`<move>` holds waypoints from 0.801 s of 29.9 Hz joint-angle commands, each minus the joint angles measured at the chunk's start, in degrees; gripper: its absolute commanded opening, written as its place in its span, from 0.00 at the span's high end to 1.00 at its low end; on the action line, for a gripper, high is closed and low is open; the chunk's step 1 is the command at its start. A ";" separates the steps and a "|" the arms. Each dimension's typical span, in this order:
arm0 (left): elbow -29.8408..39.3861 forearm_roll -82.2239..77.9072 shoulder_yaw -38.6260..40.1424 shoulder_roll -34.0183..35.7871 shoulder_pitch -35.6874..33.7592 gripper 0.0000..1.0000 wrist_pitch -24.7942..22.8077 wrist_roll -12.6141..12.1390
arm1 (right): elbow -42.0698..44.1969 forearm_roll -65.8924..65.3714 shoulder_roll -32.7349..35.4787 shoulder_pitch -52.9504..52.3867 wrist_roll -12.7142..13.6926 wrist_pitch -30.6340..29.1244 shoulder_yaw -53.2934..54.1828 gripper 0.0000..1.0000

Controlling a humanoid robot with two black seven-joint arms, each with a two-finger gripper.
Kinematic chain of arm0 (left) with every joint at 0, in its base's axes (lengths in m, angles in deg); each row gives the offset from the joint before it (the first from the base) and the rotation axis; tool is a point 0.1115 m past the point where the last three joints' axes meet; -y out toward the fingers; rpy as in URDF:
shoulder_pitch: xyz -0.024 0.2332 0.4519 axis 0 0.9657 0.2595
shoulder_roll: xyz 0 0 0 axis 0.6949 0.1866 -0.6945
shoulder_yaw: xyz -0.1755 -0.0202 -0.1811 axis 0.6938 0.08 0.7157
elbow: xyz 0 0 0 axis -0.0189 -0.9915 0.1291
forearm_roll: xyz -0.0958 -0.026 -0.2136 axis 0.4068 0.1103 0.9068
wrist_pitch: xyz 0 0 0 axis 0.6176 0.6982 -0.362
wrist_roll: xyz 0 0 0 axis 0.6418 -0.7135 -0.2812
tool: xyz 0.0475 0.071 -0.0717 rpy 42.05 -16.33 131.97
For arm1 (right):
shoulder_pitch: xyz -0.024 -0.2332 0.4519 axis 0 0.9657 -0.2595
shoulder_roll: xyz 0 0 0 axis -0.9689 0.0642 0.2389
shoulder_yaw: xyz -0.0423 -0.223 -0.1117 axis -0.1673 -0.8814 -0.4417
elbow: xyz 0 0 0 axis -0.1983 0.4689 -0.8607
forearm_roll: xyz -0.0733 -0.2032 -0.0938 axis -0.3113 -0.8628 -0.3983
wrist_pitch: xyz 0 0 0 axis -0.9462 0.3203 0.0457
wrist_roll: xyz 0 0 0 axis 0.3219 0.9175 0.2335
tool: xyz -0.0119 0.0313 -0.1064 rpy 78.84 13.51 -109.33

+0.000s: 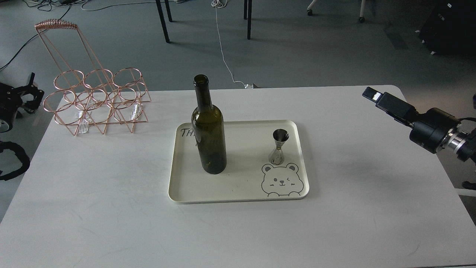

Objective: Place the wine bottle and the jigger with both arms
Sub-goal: 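Move the right gripper in toward the steel jigger on the tray, then close the right gripper around the steel jigger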

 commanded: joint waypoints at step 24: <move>-0.17 -0.46 0.00 -2.82 -0.06 0.02 0.00 0.24 | 20.16 -35.12 -22.93 -1.09 0.00 18.02 -11.75 0.18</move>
